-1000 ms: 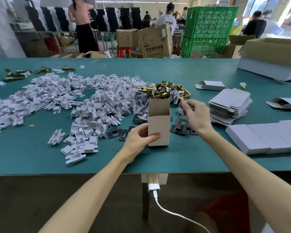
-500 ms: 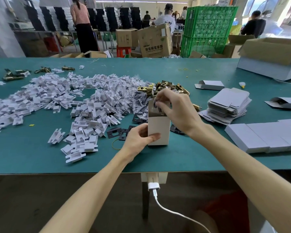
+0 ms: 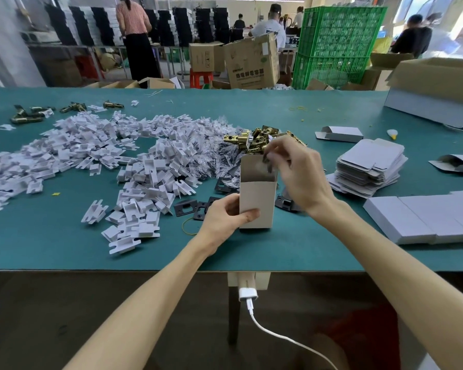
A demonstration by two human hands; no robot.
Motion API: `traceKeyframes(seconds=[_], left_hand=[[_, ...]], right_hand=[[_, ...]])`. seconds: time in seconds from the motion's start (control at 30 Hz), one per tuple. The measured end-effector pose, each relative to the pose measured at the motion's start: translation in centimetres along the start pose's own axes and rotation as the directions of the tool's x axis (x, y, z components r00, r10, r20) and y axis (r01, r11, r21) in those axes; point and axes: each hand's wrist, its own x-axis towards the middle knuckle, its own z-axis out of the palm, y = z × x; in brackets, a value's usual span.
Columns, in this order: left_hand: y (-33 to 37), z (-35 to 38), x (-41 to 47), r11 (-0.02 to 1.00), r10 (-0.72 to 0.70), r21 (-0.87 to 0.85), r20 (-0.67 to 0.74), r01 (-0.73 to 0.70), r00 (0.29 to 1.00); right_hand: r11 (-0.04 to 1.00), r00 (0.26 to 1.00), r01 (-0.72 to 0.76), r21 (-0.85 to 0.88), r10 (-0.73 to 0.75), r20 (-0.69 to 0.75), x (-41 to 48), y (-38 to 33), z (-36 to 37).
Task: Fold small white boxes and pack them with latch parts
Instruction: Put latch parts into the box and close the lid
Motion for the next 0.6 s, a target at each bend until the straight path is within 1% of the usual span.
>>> traceKeyframes(seconds=[0.03,0.07,0.1,0.13,0.17,0.23,0.3,0.37,0.4,0.43,0.47,0.5,0.53,0.57,0.6], left_hand=[[0.0,0.0,0.0,1.000,0.001,0.003,-0.002,-0.001,1.000],[0.0,0.0,0.0,1.000,0.001,0.006,-0.002,-0.001,1.000],[0.0,0.0,0.0,1.000,0.000,0.009,-0.003,0.000,1.000],[0.0,0.0,0.0,1.000,0.001,0.012,-0.003,-0.001,1.000],[0.1,0.0,-0.1,1.000,-0.001,0.012,-0.004,0.001,1.000],[0.1,0.0,-0.2,1.000,-0.002,0.004,-0.008,0.002,1.000],[0.1,-0.1,-0.2,1.000,0.002,0.002,-0.012,-0.002,1.000],[0.0,-0.2,-0.1,1.000,0.000,0.010,-0.007,0.000,1.000],[-0.1,-0.2,-0.1,1.000,-0.002,0.019,-0.006,0.003,1.000],[-0.2,-0.3,0.0,1.000,-0.006,0.017,-0.004,0.006,1.000],[-0.2,-0.3,0.0,1.000,-0.011,0.023,-0.005,0.011,1.000],[-0.3,-0.3,0.0,1.000,-0.014,0.021,-0.006,0.014,1.000],[-0.3,-0.3,0.0,0.999,-0.022,0.033,-0.010,0.022,1.000],[-0.3,-0.3,0.1,0.999,-0.027,0.027,-0.009,0.027,1.000],[-0.3,-0.3,0.1,0.999,-0.032,0.042,-0.011,0.032,0.999]], right_hand=[[0.996,0.992,-0.071,0.061,0.077,-0.104,0.2,0.4,-0.1],[0.977,0.963,-0.162,0.135,0.187,-0.194,0.4,1.1,-0.1],[0.939,0.919,-0.268,0.213,0.316,-0.237,0.5,1.8,0.0],[0.890,0.874,-0.377,0.257,0.433,-0.219,0.4,2.7,0.1],[0.846,0.842,-0.476,0.239,0.517,-0.153,0.1,3.7,0.5],[0.783,0.787,-0.617,0.077,0.617,0.033,-1.2,5.5,1.5],[0.735,0.718,-0.674,-0.073,0.675,0.168,-2.3,6.7,2.2],[0.722,0.683,-0.672,-0.163,0.690,0.239,-2.6,6.8,2.3],[0.732,0.690,-0.651,-0.199,0.680,0.246,-2.5,6.6,2.3],[0.750,0.717,-0.620,-0.231,0.661,0.222,-2.4,6.1,2.4],[0.776,0.764,-0.579,-0.252,0.624,0.166,-2.1,5.5,2.4],[0.817,0.828,-0.517,-0.253,0.553,0.091,-1.9,4.6,2.4],[0.872,0.896,-0.431,-0.234,0.445,0.008,-1.6,3.3,2.5],[0.922,0.945,-0.327,-0.206,0.319,-0.072,-1.3,1.7,2.7],[0.959,0.971,-0.219,-0.182,0.196,-0.136,-1.0,-0.1,3.0]])
